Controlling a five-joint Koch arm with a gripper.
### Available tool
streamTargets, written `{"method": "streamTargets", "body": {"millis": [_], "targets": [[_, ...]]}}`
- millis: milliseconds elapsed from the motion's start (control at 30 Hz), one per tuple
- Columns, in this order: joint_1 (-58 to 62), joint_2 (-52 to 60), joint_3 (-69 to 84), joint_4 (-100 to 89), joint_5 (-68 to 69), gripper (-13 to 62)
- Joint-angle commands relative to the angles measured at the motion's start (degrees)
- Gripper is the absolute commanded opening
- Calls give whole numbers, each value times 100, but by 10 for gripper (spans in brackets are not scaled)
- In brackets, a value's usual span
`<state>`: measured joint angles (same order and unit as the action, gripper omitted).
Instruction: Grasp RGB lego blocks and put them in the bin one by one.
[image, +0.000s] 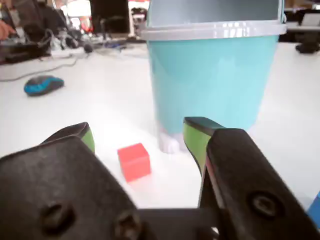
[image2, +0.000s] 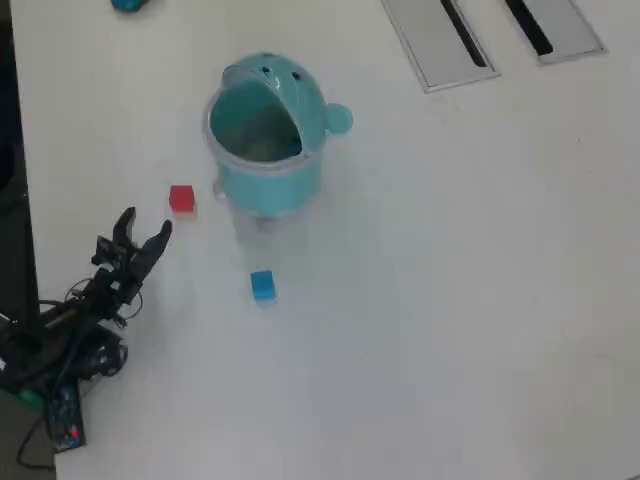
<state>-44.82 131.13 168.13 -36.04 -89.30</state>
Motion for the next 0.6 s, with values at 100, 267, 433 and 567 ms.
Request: {"method": "streamTargets", "body": {"millis": [100,267,433,567], "targets": [[-97,334,-1046,1881,-624,323],[-246,308,-1415,3094,-422,322],[-343,123,-1679,3524,-431,311],[-448,-246,-2153,3604,-439,311]]}}
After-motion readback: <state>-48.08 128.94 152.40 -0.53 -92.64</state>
